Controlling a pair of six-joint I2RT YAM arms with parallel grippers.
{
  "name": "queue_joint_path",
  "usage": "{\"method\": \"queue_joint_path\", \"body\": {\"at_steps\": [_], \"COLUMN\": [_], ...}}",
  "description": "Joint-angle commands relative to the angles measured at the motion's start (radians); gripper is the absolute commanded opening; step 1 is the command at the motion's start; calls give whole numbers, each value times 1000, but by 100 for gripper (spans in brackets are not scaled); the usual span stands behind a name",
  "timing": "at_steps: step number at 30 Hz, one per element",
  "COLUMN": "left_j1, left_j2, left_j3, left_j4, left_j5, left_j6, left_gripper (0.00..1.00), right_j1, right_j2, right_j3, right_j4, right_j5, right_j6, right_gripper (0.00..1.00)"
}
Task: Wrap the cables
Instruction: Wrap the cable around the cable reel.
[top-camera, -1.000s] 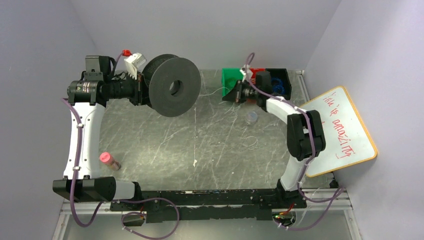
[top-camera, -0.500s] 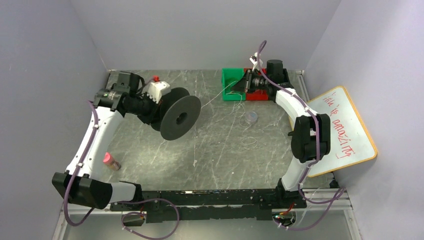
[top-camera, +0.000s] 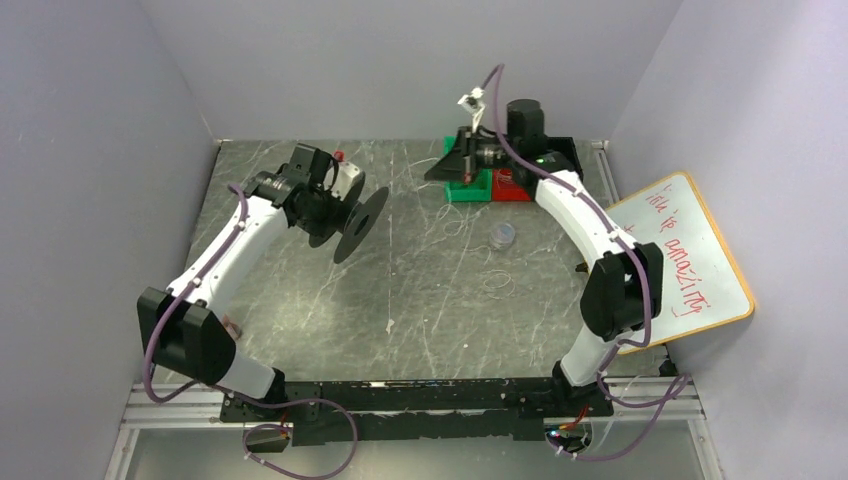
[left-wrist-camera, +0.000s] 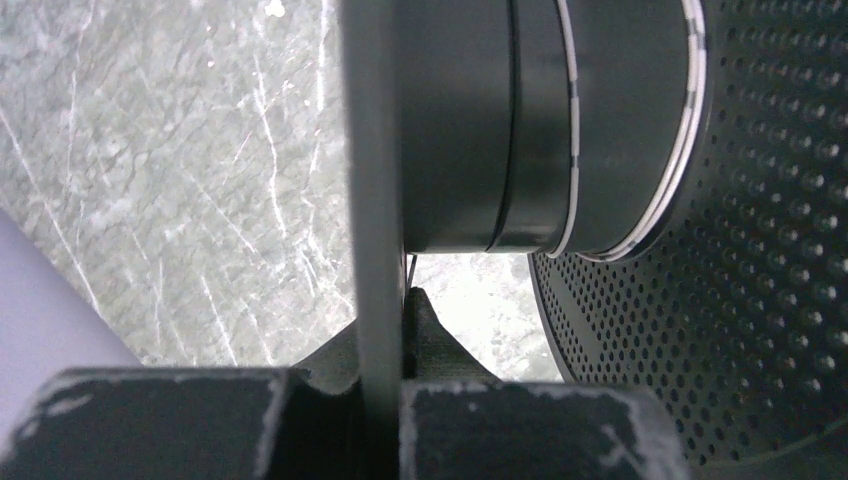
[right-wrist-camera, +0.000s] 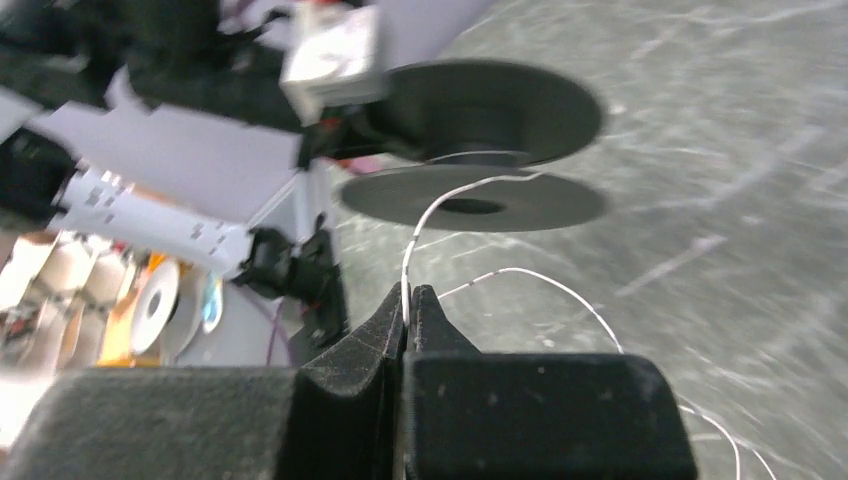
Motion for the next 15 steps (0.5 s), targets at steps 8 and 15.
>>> {"method": "queue_joint_path", "body": {"at_steps": [8,15], "left_j1": [-20,-20], "left_j2": [114,155], "left_j3": [95,137], "left_j4": [77,67], "left_j5": [-81,29], "left_j6": [-201,-272], "left_gripper": [2,2], "right_j1": [273,379], "right_j2": [-69,26], "right_j3": [-92,-82], "right_j4": [285,208], "right_j5": [-205,-240], "right_j6": [75,0], "right_gripper": [0,0]}}
